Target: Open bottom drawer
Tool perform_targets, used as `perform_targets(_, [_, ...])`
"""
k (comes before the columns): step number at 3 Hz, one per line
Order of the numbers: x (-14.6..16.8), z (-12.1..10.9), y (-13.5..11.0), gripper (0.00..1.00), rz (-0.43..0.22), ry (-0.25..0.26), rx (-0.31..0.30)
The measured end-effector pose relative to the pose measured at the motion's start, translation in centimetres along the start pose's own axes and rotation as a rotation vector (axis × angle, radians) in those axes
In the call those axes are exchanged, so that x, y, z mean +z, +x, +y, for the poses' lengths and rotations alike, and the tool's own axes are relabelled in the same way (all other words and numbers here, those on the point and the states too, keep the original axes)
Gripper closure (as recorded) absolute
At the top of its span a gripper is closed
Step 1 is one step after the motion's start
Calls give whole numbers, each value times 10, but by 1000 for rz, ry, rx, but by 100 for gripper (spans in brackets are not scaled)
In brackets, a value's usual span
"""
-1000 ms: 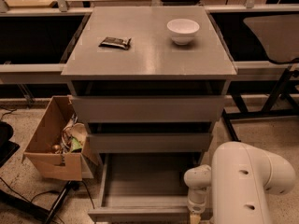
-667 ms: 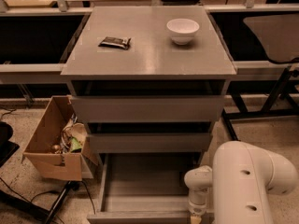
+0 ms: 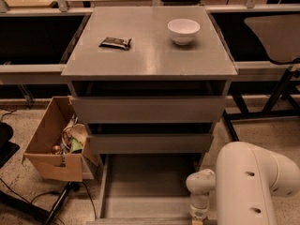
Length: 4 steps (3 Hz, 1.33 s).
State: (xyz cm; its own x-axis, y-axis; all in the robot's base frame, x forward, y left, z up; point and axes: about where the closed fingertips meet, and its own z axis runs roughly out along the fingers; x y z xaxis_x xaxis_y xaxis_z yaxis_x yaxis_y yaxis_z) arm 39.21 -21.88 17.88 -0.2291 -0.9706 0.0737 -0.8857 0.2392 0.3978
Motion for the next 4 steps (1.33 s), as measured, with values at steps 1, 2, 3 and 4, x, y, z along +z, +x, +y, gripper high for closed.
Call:
perform_targets(1, [0, 0, 0, 100, 0, 0, 0])
perform_targets(2, [8, -8, -7, 100, 12, -15, 13])
perform_targets(3, [5, -7, -6, 100, 12, -15, 13])
perform_targets(4, [1, 1, 16, 100, 15, -19, 66])
